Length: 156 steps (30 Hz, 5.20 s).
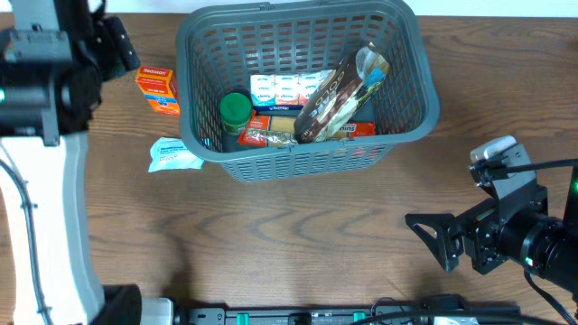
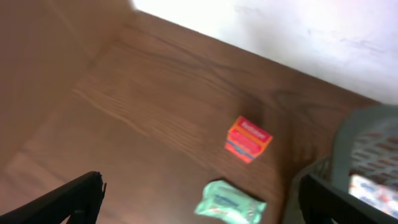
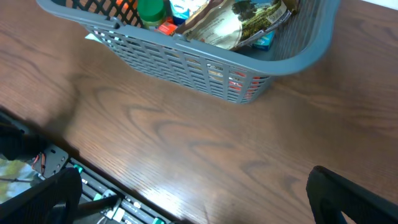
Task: Pack container
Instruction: 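Move the left gripper to the orange box and grasp it, then lift the orange box over the basket and drop it inside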
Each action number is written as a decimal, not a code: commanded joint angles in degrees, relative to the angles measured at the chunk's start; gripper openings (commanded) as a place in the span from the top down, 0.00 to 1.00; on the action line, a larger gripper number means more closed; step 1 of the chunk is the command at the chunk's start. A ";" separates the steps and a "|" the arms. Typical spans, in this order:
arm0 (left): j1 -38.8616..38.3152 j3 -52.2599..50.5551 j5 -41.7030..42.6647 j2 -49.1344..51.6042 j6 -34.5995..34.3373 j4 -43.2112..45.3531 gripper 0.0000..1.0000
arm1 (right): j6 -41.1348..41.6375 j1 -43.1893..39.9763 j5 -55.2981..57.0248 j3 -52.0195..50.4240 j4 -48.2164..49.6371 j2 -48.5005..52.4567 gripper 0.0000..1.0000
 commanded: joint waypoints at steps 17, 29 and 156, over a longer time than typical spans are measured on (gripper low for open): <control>11.13 0.20 25.33 18.08 -16.65 2.45 0.01 | 0.66 0.50 -0.20 0.15 -0.13 0.02 0.01; 7.06 0.22 26.12 26.01 -24.30 6.12 0.01 | 0.68 0.48 -0.17 0.15 -0.13 0.00 0.01; -16.41 1.18 32.28 2.78 8.57 -0.13 0.94 | 0.66 0.50 -0.17 0.15 -0.13 0.02 0.01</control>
